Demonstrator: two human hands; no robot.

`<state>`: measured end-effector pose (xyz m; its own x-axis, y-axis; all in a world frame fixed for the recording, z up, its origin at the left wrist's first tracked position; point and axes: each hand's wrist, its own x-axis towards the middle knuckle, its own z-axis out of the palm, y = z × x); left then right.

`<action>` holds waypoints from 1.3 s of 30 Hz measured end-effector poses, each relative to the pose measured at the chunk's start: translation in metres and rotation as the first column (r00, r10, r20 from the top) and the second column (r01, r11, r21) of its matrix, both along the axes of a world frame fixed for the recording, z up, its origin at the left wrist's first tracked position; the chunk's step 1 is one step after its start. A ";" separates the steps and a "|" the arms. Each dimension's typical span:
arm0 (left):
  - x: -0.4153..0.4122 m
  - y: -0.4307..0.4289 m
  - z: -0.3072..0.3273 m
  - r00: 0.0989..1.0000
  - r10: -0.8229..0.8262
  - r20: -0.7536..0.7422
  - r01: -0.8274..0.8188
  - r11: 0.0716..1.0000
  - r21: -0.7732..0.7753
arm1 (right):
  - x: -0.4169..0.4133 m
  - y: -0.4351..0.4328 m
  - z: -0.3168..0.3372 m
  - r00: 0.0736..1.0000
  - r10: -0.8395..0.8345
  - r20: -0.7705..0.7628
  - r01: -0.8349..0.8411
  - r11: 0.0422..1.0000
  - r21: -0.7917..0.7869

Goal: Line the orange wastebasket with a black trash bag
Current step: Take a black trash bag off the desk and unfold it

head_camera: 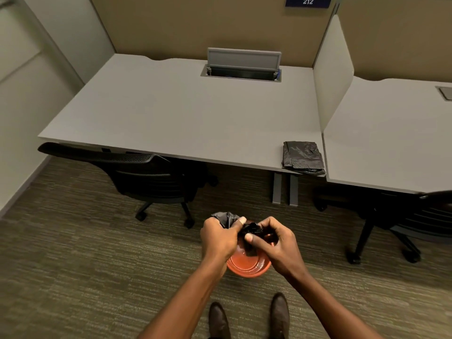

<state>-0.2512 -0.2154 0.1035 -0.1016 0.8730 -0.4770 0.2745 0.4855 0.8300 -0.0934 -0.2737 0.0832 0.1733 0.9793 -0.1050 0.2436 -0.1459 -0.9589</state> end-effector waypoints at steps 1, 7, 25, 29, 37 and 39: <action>0.003 -0.002 0.001 0.998 -0.003 -0.055 0.005 1.000 0.030 | 0.004 -0.002 0.004 0.997 -0.012 -0.074 0.010 1.000 -0.017; 0.022 -0.016 -0.004 0.999 0.004 -0.046 -0.003 0.999 0.034 | 0.033 -0.003 0.001 0.999 0.034 -0.041 -0.039 0.991 -0.130; 0.041 -0.035 -0.012 0.795 0.537 0.281 -0.490 0.842 -0.224 | 0.066 -0.019 -0.053 0.840 -0.531 -0.107 0.375 0.713 -0.593; 0.043 -0.036 -0.019 0.878 0.426 0.218 -0.409 0.905 -0.118 | 0.068 -0.023 -0.036 0.921 -0.346 0.178 0.384 0.885 -0.265; 0.057 -0.039 -0.026 0.906 0.333 0.260 -0.323 0.943 -0.082 | 0.067 -0.012 -0.021 0.962 0.076 0.263 -0.073 0.997 -0.021; 0.057 -0.039 -0.026 0.891 0.346 0.295 -0.332 0.938 -0.098 | 0.067 -0.010 -0.025 0.963 0.050 0.264 -0.019 0.993 -0.118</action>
<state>-0.1942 -0.2548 0.0778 -0.2326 0.7890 -0.5687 -0.1742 0.5415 0.8225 -0.0268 -0.2839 0.0581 0.1767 0.9693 -0.1707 0.4945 -0.2374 -0.8362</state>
